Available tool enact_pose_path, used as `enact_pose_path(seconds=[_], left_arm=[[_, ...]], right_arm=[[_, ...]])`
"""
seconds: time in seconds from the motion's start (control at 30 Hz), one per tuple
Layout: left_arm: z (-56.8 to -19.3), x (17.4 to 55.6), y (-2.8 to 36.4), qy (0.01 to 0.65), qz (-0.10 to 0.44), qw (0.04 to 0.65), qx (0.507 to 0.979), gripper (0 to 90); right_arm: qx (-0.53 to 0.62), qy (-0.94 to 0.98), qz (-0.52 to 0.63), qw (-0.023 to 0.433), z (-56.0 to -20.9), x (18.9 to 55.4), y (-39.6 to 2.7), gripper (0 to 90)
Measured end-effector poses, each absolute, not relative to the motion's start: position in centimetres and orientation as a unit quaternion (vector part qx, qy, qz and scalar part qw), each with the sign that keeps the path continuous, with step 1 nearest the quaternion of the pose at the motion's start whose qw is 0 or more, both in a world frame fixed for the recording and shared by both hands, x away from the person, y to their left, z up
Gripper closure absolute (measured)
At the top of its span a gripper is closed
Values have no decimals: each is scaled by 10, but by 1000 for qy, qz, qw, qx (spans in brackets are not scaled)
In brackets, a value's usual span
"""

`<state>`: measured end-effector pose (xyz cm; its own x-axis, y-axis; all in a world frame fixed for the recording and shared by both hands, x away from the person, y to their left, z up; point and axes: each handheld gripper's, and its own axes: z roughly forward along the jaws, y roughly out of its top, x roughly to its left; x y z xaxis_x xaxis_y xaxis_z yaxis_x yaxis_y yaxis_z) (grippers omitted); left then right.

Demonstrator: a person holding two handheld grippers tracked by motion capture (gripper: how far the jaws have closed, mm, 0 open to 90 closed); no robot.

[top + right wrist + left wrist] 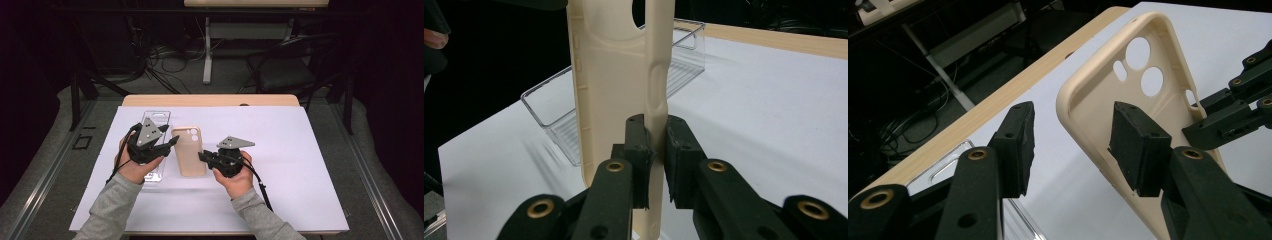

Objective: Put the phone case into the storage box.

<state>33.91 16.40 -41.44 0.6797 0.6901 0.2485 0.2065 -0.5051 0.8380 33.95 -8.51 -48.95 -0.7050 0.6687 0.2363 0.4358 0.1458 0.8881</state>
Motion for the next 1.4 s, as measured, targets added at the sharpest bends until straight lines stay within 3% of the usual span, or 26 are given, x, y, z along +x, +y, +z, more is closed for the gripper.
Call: enact_pose_path(seconds=[0.33, 0.7, 0.97, 1.4], left_arm=[[-415, 338, 162, 262, 308, 399, 823, 611], [-415, 338, 162, 246, 334, 383, 825, 635], [-416, 338, 161, 234, 331, 380, 832, 712], [-416, 338, 160, 227, 334, 368, 838, 761]], right_arm=[[365, 752, 538, 111, -490, 338, -83, 819], [361, 757, 533, 113, -491, 337, -81, 819], [358, 760, 530, 113, -492, 337, -79, 819], [358, 763, 527, 113, -494, 336, -78, 819]])
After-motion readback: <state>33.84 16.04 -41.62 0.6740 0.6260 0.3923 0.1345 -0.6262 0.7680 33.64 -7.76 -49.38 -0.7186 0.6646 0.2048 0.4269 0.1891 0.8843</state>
